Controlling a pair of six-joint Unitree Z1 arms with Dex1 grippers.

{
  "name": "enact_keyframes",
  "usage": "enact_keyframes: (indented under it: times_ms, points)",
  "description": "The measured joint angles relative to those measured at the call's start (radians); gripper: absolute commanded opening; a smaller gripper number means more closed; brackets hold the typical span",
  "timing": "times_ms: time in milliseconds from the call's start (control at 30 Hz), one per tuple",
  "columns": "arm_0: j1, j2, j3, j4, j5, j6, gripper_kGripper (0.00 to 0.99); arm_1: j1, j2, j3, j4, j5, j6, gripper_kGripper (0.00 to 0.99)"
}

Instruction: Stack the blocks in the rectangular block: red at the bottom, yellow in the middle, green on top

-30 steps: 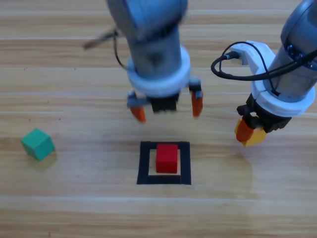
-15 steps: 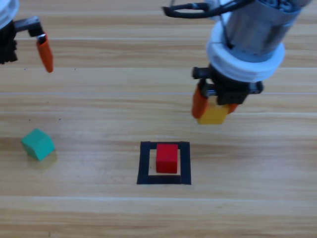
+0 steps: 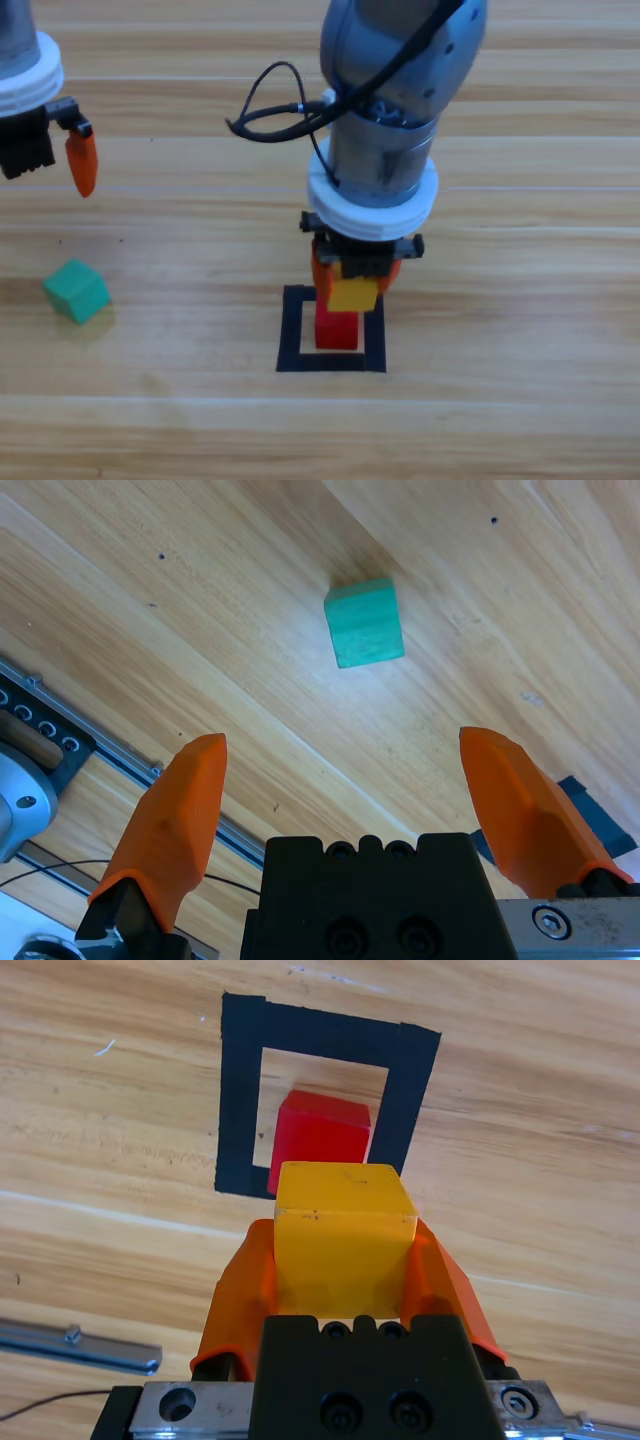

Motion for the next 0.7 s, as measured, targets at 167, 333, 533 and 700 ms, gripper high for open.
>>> enact_keyframes:
  times_ms: [167, 333, 533, 700]
  points:
    - [0.035, 0.004, -0.006, 0.000, -0.018, 0.001, 0.989, 0.005, 0.045, -0.071, 0.039, -0.001, 0.019, 0.322]
    - [0.056, 0.020, 0.022, -0.088, -0.029, 0.002, 0.988, 0.014, 0.051, -0.093, 0.048, -0.004, 0.021, 0.322]
    - [0.059, 0.015, 0.152, -0.193, -0.045, 0.016, 0.985, 0.017, 0.094, -0.104, 0.048, -0.018, 0.026, 0.322]
    - [0.059, -0.004, 0.234, -0.263, -0.048, 0.016, 0.986, 0.017, 0.097, -0.105, 0.048, -0.050, 0.034, 0.322]
